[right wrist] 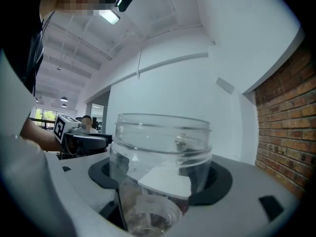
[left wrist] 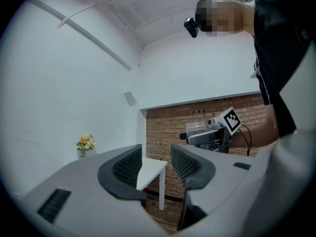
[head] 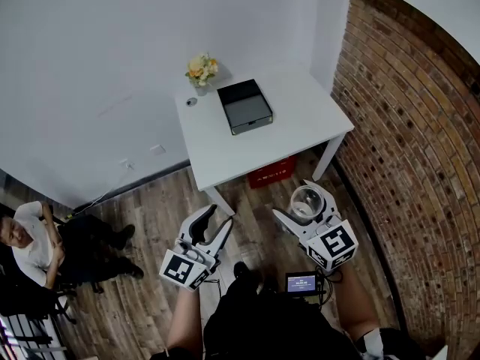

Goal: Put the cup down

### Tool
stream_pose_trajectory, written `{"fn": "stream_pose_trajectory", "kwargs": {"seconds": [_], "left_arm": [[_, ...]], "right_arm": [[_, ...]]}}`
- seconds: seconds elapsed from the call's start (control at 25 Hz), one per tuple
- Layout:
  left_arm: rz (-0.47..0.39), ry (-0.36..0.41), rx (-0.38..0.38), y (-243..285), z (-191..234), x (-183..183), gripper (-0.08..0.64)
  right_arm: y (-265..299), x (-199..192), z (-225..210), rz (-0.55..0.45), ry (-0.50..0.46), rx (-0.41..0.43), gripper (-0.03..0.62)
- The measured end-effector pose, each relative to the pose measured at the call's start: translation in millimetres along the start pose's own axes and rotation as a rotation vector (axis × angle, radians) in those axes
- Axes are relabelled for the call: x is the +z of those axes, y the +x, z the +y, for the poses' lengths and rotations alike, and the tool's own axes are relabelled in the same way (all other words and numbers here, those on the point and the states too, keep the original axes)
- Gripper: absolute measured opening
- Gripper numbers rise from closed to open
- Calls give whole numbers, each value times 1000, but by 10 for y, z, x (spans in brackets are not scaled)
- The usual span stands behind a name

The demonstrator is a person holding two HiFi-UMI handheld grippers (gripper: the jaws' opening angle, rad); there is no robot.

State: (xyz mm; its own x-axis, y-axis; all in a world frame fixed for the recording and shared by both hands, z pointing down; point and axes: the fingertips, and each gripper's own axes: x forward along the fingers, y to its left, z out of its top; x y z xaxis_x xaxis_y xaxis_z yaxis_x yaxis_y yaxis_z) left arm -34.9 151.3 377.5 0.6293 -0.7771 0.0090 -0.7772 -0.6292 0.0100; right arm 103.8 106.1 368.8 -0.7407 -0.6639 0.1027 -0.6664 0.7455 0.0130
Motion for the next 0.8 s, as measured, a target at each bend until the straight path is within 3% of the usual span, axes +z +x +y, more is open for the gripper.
{"fn": "stream_pose_trajectory", "kwargs": {"seconds": [0.48, 0.8], "left_arm": [[2, -20, -30, 647, 826, -131, 175], [-11, -13, -65, 1111, 1583, -16, 176]], "right_arm": [[768, -3, -510, 10, -3, -36, 383], [1544, 186, -859, -7, -17, -69, 383]]}}
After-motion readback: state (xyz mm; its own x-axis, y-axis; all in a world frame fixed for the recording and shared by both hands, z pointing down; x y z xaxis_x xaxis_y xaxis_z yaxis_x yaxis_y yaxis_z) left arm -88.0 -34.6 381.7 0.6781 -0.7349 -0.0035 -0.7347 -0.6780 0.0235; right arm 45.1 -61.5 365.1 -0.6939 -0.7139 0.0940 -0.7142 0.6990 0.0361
